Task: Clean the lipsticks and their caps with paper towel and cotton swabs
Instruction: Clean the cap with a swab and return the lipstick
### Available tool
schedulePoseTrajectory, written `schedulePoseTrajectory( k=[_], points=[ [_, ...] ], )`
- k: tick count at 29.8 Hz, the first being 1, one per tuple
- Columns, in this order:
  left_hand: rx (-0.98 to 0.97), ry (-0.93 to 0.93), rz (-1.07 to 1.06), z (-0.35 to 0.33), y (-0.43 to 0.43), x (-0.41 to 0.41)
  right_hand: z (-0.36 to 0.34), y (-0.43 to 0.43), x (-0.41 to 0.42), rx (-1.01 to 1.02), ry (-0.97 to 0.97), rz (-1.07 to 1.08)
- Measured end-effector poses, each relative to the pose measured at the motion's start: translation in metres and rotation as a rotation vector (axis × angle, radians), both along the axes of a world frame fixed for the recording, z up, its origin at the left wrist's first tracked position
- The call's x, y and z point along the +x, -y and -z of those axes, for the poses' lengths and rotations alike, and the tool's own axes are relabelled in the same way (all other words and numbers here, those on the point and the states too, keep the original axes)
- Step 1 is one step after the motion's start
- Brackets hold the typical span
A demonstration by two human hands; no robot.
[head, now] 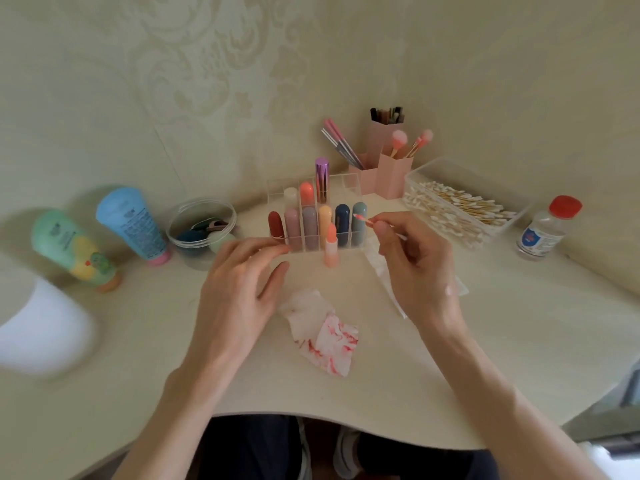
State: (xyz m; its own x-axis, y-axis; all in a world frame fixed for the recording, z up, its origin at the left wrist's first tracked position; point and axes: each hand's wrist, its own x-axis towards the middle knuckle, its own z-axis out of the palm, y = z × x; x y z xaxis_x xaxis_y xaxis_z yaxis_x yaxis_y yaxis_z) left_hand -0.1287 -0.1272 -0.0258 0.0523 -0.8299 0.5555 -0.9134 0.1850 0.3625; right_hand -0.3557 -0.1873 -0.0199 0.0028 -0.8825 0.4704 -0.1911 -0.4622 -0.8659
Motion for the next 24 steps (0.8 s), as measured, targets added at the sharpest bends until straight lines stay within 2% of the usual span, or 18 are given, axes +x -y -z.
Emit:
schedulePoseTrajectory(
  k=[5,8,9,12,13,14,18,24],
  points=[
    [0.132,0.046,0.056,0.016,-0.002,0.024,0.008,-0.003,0.003,0.013,-0.108,-0.132],
    [0.114,-0.106,0.022,0.017,-0.001,0.023,0.008,-0.007,0.007,0.010,-0.149,-0.189],
    [0.107,-0.263,-0.001,0.015,-0.002,0.021,0.007,-0.008,0.008,0.017,-0.150,-0.203],
    [0.192,-1.013,0.106,0.002,-0.007,0.014,0.006,-0.012,0.010,0.006,-0.167,-0.234],
    [0.209,-1.153,0.151,0.000,-0.009,0.013,0.007,-0.013,0.010,-0.018,-0.196,-0.242],
    [0.220,-1.204,0.177,0.000,-0.012,0.013,0.007,-0.015,0.011,-0.055,-0.233,-0.245],
    [0.285,-1.206,0.202,0.000,-0.014,0.011,0.006,-0.020,0.015,-0.197,-0.344,-0.239],
    [0.311,-1.161,0.273,0.002,-0.016,0.008,0.010,-0.021,0.015,-0.305,-0.456,-0.220]
  ],
)
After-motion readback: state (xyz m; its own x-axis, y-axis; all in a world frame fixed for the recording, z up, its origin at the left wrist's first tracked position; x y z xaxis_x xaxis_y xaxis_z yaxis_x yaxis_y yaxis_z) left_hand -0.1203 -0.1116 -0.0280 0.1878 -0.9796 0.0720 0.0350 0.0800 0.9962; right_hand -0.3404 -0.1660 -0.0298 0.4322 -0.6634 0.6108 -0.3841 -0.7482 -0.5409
